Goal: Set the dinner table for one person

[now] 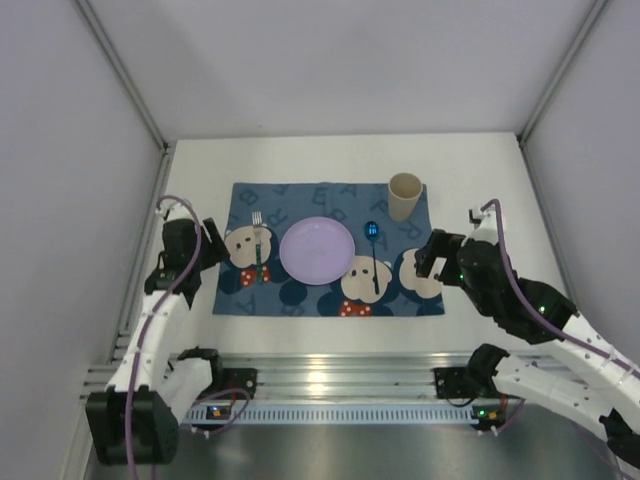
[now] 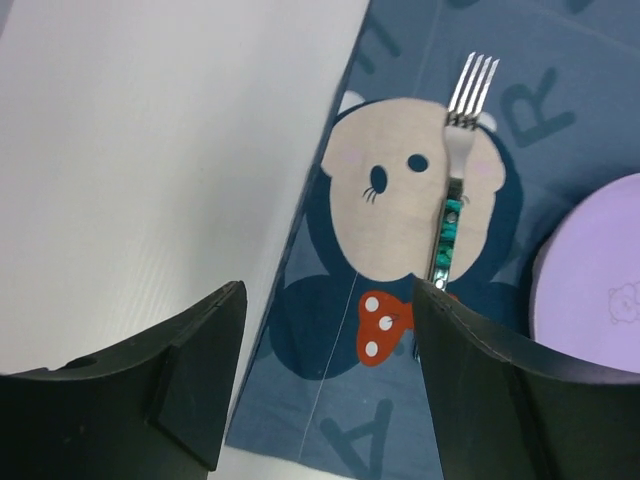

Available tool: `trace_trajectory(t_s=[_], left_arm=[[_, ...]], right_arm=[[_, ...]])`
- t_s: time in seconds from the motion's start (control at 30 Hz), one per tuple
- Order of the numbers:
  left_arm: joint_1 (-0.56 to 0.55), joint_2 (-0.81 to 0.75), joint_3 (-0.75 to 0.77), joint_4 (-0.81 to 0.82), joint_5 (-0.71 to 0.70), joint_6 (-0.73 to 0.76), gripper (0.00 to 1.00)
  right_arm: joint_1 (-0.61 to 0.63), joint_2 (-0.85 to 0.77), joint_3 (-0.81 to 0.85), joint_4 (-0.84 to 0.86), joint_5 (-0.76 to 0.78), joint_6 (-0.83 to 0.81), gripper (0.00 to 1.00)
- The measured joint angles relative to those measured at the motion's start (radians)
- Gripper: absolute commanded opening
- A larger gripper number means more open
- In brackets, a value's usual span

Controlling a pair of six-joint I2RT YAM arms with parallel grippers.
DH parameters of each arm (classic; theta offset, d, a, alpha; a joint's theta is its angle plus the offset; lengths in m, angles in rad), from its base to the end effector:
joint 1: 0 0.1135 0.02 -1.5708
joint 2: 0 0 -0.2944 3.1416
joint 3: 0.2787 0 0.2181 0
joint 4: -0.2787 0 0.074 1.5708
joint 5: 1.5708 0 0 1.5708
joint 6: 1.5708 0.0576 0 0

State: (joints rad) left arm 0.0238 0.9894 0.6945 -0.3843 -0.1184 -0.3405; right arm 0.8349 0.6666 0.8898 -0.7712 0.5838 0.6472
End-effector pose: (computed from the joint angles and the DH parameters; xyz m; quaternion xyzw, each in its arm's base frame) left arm 0.1783 0.0110 0.2736 -0.1882 0.8812 -0.0152 0.4335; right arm 0.0799 0.0410 0.3369 0.0620 0.8447 0.1313 0.5152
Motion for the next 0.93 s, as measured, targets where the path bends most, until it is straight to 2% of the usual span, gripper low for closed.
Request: trace_trajectory(t_s=[0.17, 0.3, 0.93], left_arm=[[-0.003, -0.211, -0.147, 0.13, 0.033, 0.058, 0.72], [-0.004, -0.292, -0.196, 0.177, 0.034, 0.082, 0.71], [-0.005, -0.276, -0.222, 0.235, 0.063, 0.143, 0.72]], right_arm=[[0.0, 0.05, 0.0, -0.016, 0.016, -0.011, 1.0], [0.0, 0.053, 0.0, -0.019, 0.016, -0.034, 1.0], [0.0, 0.04, -0.021, -0.01, 0.009, -0.064, 1.0]])
